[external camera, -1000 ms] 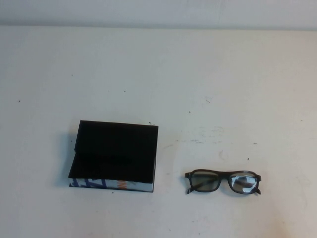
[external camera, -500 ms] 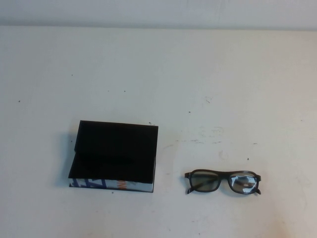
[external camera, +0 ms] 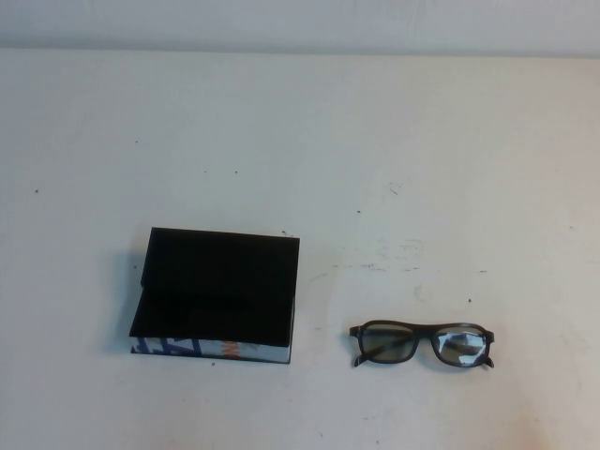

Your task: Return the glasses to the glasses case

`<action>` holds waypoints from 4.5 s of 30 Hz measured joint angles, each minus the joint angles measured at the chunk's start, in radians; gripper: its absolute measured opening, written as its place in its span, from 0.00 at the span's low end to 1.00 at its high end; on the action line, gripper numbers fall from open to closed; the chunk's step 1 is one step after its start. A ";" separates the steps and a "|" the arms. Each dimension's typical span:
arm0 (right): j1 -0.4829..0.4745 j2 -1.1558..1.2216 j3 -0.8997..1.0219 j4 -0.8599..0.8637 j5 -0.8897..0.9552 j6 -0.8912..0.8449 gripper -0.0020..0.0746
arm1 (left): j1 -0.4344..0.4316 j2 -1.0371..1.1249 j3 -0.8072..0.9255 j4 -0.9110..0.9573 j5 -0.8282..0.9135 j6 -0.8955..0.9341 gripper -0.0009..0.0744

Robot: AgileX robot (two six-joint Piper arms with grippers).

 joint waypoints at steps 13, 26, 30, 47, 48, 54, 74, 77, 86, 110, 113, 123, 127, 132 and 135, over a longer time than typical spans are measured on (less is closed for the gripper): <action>0.000 0.000 0.000 0.157 -0.066 0.000 0.01 | 0.000 0.000 0.000 0.000 0.000 0.000 0.01; 0.000 0.000 0.000 0.656 -0.229 0.000 0.01 | 0.000 0.000 0.000 0.000 0.000 0.000 0.01; 0.000 0.016 -0.025 0.714 -0.101 0.000 0.01 | 0.000 0.000 0.000 0.000 0.000 0.000 0.01; 0.000 0.746 -0.539 0.326 0.558 -0.117 0.01 | 0.000 0.000 0.000 0.000 0.000 0.000 0.01; 0.000 0.773 -0.548 0.324 0.567 -0.135 0.01 | 0.000 0.000 0.000 0.000 0.000 0.000 0.01; 0.037 0.898 -0.604 0.295 0.584 -0.243 0.01 | 0.000 0.000 0.000 0.000 0.000 0.000 0.01; 0.527 1.538 -1.119 -0.094 0.581 -0.585 0.06 | 0.000 0.000 0.000 0.000 0.000 0.000 0.01; 0.523 1.600 -1.159 -0.104 0.592 -0.738 0.17 | 0.000 0.000 0.000 0.000 0.000 0.000 0.01; 0.519 1.751 -1.282 -0.220 0.684 -0.875 0.49 | 0.000 0.000 0.000 0.000 0.000 0.000 0.01; 0.505 1.959 -1.416 -0.283 0.754 -0.840 0.49 | 0.000 0.000 0.000 0.000 0.000 0.000 0.01; 0.499 1.968 -1.416 -0.283 0.750 -0.840 0.49 | 0.000 0.000 0.000 0.000 0.000 0.000 0.01; 0.499 1.972 -1.422 -0.283 0.752 -0.839 0.38 | 0.000 0.000 0.000 0.001 0.000 0.000 0.01; 0.499 1.972 -1.439 -0.283 0.781 -0.835 0.32 | 0.000 0.000 0.000 0.001 0.000 0.000 0.01; 0.499 1.972 -1.464 -0.283 0.820 -0.815 0.14 | 0.000 0.000 0.000 0.001 0.000 0.000 0.01; 0.499 1.972 -1.465 -0.283 0.829 -0.811 0.06 | 0.000 0.000 0.000 0.001 0.000 0.000 0.01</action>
